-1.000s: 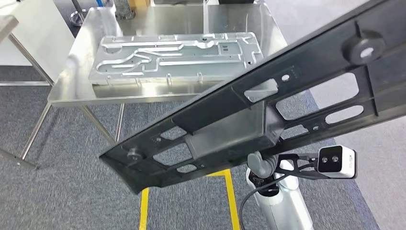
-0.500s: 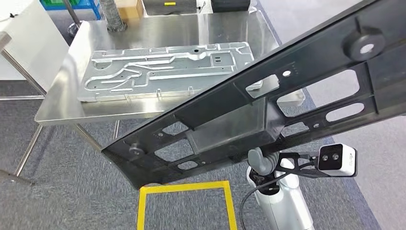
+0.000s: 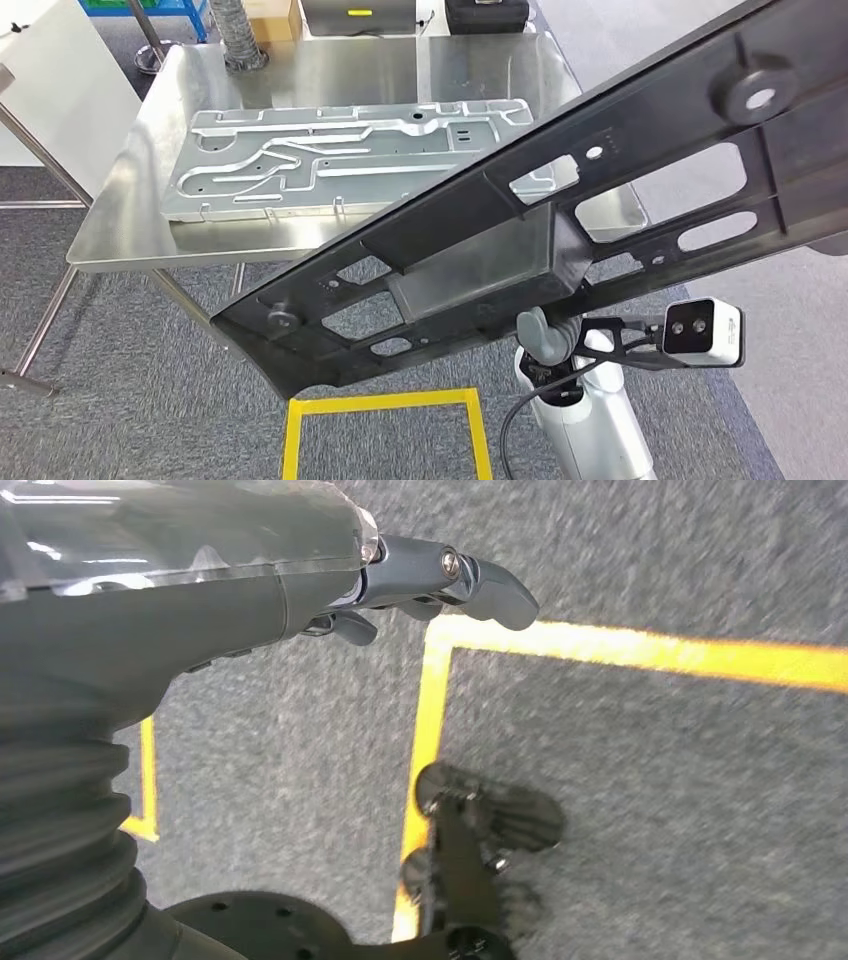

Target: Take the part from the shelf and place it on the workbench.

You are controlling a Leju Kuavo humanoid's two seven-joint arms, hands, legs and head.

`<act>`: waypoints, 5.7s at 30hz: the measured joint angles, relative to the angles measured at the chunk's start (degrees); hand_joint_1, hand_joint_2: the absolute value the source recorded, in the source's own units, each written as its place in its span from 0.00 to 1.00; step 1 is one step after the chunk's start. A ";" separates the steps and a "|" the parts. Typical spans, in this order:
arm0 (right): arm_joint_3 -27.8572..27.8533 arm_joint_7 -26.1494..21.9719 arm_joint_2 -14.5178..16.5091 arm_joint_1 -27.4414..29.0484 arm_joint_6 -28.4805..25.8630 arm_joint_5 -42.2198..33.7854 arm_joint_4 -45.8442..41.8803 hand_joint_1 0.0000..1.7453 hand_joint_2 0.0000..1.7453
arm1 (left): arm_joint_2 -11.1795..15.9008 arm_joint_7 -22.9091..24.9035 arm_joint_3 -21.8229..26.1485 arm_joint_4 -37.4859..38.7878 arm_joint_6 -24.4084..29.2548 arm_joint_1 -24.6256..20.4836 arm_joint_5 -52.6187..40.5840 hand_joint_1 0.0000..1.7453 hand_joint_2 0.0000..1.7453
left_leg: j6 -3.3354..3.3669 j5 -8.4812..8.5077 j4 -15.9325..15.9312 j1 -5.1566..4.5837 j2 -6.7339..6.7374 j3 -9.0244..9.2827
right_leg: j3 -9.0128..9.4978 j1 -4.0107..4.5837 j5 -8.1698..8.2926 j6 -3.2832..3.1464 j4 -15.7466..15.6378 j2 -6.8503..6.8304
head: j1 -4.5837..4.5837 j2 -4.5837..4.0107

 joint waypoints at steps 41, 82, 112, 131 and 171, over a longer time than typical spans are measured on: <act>-0.83 0.51 0.01 0.18 -1.47 -0.30 -0.51 1.00 1.00 | -0.01 -0.48 -0.03 -0.01 -0.33 -0.27 -0.55 0.00 1.00 | -1.42 -2.47 0.55 -0.43 -0.30 1.46 | 0.40 -0.39 5.77 -0.71 -6.38 -0.16 | -0.01 0.00; -0.90 -0.35 0.80 -0.96 -4.15 0.09 2.06 1.00 1.00 | -0.13 -0.56 -0.02 0.05 -0.33 0.39 0.05 0.00 1.00 | -3.07 -4.90 14.42 0.00 -0.26 -7.77 | 2.98 -0.32 4.11 -2.74 -7.17 -0.04 | -0.03 0.00; -4.12 10.38 -1.92 -30.65 -57.28 63.85 32.53 1.00 1.00 | -1.01 -2.39 0.31 0.05 -1.38 -0.36 -0.40 0.00 1.00 | -3.01 -5.27 17.36 -0.09 -0.25 -10.54 | 0.93 -0.36 5.01 -2.46 -6.38 0.03 | -0.02 0.00; 16.92 28.97 7.87 -45.26 -51.20 95.71 64.92 1.00 1.00 | -2.29 -2.19 0.00 0.06 -0.58 -1.16 -0.25 0.00 1.00 | -0.89 1.00 1.58 -0.25 -0.60 -3.18 | -1.36 -0.21 5.87 -0.71 -4.35 -0.08 | -0.02 0.00; 21.49 41.34 11.62 -46.31 -36.95 102.99 82.98 1.00 1.00 | -3.62 -0.31 -0.94 0.10 -0.34 -2.07 -1.52 0.00 1.00 | -3.20 -6.48 16.87 0.07 -0.26 -10.29 | 0.50 -0.34 6.29 -2.63 -7.31 -0.32 | -0.02 0.00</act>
